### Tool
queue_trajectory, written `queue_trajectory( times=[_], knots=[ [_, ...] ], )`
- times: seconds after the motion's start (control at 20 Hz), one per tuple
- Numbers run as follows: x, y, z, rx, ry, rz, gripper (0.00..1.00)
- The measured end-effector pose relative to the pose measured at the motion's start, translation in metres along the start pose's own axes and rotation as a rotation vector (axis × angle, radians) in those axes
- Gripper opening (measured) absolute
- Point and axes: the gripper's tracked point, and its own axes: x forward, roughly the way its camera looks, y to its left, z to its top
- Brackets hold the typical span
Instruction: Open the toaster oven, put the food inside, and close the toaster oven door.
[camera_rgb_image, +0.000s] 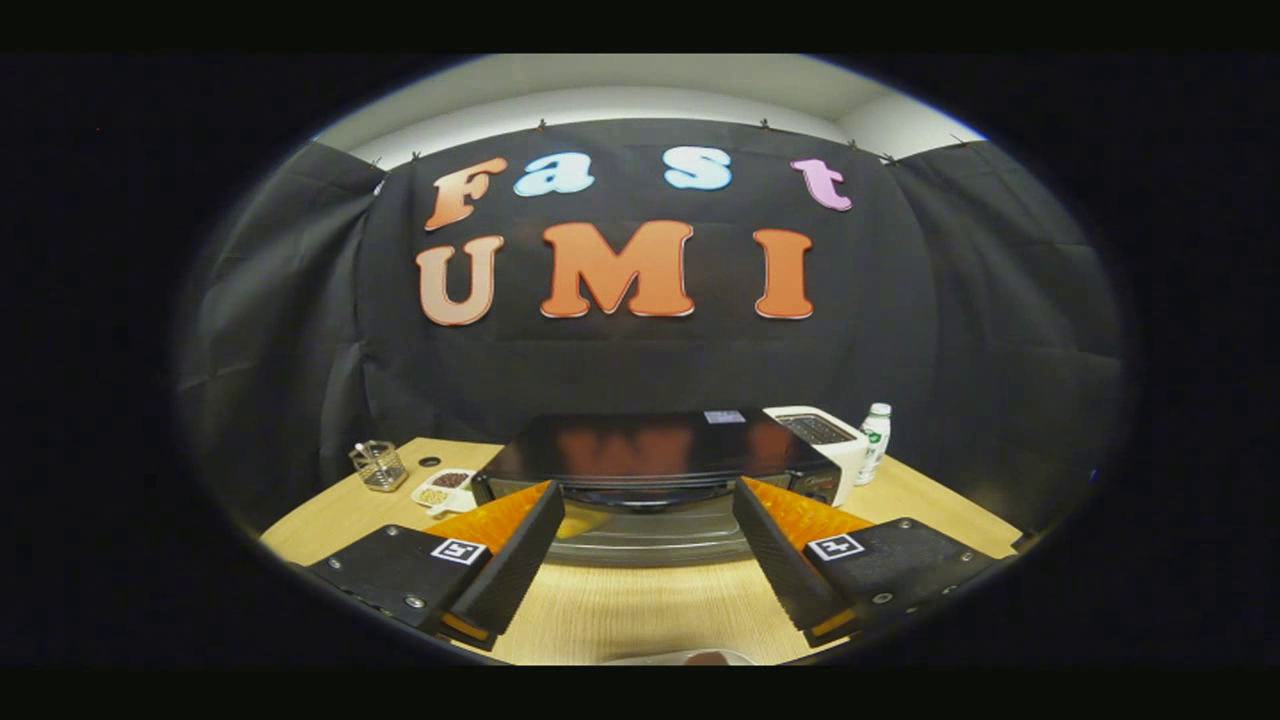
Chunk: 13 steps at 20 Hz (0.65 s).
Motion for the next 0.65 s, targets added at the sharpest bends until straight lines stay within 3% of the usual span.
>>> queue_trajectory(
  times=[0.35, 0.65],
  knots=[
    [-0.06, 0.006, 0.074, -0.05, -0.12, 0.028, 1.0],
    [-0.093, -0.001, 0.096, -0.048, -0.178, 0.025, 1.0]
  ],
)
